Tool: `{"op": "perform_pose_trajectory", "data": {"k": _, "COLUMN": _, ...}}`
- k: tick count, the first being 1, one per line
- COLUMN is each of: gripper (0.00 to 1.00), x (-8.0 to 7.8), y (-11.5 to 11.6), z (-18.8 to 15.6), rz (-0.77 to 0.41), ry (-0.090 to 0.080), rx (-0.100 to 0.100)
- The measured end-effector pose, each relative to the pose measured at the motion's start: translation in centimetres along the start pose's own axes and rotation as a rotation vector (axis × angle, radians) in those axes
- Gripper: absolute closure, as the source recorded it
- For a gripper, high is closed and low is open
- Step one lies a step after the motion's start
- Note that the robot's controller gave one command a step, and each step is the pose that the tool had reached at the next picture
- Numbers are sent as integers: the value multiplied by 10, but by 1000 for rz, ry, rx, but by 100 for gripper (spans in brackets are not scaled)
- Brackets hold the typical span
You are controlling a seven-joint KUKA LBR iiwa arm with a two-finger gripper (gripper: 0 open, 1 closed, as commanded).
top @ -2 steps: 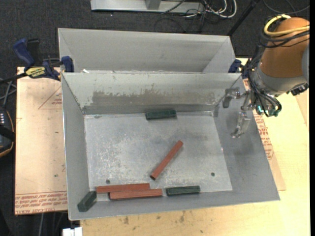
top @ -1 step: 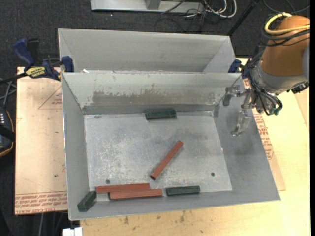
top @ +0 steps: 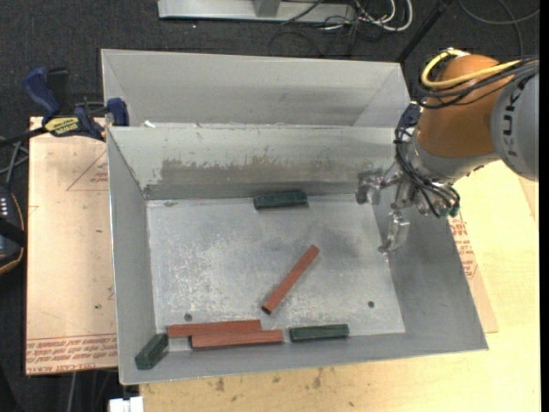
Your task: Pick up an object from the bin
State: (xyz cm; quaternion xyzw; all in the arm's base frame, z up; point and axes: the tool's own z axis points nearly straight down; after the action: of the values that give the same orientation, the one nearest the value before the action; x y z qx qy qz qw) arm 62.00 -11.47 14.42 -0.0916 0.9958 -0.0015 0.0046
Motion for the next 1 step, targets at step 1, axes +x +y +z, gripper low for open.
{"op": "perform_pose_trajectory", "data": {"k": 1, "gripper": 0, "x": 41, "y": 48, "z": 30, "rz": -114, "ry": 12, "rx": -8}}
